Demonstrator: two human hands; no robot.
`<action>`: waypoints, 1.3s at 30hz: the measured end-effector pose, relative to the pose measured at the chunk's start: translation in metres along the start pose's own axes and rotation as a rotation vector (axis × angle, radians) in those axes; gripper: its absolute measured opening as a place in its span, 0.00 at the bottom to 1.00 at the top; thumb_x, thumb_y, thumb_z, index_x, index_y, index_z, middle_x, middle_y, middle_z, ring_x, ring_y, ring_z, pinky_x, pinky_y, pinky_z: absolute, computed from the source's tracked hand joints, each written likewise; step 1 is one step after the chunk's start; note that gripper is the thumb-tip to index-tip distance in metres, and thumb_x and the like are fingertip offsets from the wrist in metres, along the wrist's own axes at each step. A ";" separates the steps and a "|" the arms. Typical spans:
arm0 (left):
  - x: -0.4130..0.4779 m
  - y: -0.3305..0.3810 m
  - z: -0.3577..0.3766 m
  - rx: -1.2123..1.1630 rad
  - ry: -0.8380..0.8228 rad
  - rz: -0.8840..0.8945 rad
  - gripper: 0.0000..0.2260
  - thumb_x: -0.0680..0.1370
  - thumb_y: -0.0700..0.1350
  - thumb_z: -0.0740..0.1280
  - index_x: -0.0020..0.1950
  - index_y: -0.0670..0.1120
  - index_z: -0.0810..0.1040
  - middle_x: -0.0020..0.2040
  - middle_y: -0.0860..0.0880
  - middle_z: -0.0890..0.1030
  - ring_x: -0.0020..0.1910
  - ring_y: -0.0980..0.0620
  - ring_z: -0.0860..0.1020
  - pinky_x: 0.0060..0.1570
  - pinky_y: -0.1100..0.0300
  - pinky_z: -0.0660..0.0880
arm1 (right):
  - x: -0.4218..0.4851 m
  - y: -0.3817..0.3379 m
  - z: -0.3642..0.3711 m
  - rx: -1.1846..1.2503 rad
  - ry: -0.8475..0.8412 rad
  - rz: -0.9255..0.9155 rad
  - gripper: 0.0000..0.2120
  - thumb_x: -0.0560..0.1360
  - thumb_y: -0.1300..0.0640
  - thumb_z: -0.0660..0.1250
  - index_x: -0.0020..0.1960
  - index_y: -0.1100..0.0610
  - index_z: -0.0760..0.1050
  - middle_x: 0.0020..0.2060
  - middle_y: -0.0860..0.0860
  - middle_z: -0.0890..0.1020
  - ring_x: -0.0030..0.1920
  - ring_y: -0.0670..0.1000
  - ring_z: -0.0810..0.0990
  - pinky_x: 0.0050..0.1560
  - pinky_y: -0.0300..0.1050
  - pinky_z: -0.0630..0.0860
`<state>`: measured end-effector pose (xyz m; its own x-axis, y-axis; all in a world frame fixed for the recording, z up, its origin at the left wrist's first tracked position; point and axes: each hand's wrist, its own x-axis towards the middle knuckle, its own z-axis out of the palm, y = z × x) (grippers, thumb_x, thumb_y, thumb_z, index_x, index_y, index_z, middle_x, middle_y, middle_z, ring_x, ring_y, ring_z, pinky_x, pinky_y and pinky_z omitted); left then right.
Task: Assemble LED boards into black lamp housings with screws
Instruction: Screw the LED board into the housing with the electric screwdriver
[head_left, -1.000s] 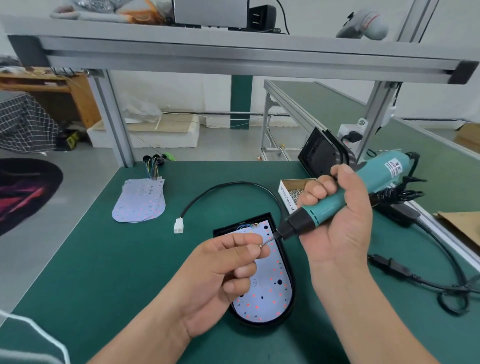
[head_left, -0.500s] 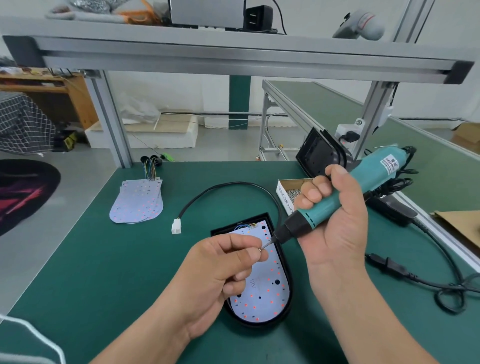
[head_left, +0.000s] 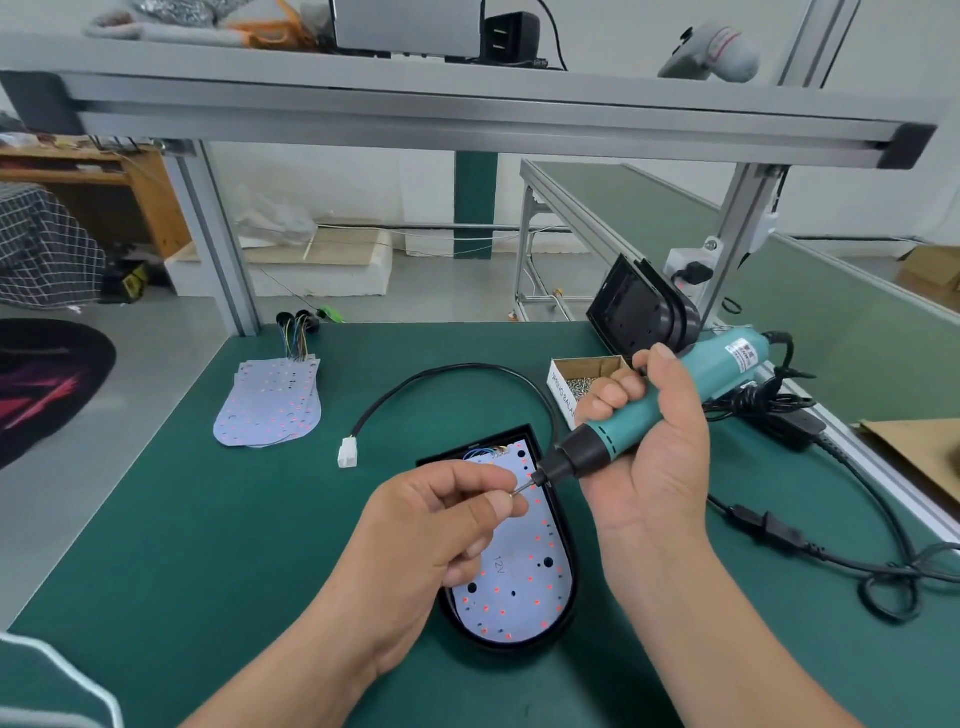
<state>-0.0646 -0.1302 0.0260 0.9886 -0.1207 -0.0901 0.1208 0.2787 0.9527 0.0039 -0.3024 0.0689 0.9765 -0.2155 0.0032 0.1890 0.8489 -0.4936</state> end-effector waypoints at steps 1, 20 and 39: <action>0.000 0.000 0.000 -0.003 -0.001 0.001 0.08 0.72 0.42 0.76 0.51 0.46 0.88 0.49 0.38 0.87 0.28 0.54 0.66 0.27 0.64 0.65 | 0.000 0.000 0.000 0.006 0.006 0.002 0.07 0.80 0.56 0.71 0.44 0.55 0.77 0.33 0.48 0.72 0.32 0.46 0.73 0.32 0.39 0.74; 0.032 -0.003 -0.046 0.856 0.314 -0.007 0.29 0.70 0.70 0.73 0.66 0.59 0.76 0.29 0.60 0.73 0.29 0.61 0.74 0.34 0.58 0.71 | 0.003 -0.004 -0.007 -0.019 0.010 0.021 0.06 0.80 0.58 0.70 0.46 0.55 0.75 0.33 0.48 0.71 0.31 0.47 0.71 0.32 0.39 0.72; 0.049 -0.006 -0.033 1.127 0.313 -0.043 0.27 0.65 0.70 0.76 0.43 0.51 0.70 0.33 0.57 0.76 0.32 0.53 0.76 0.33 0.56 0.66 | -0.016 0.002 -0.024 -0.350 -0.201 -0.002 0.06 0.79 0.59 0.68 0.47 0.54 0.71 0.32 0.50 0.69 0.29 0.49 0.70 0.29 0.41 0.70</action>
<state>-0.0134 -0.1062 0.0058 0.9835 0.1746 -0.0464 0.1623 -0.7415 0.6510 -0.0138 -0.3086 0.0471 0.9835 -0.0885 0.1575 0.1780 0.6256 -0.7595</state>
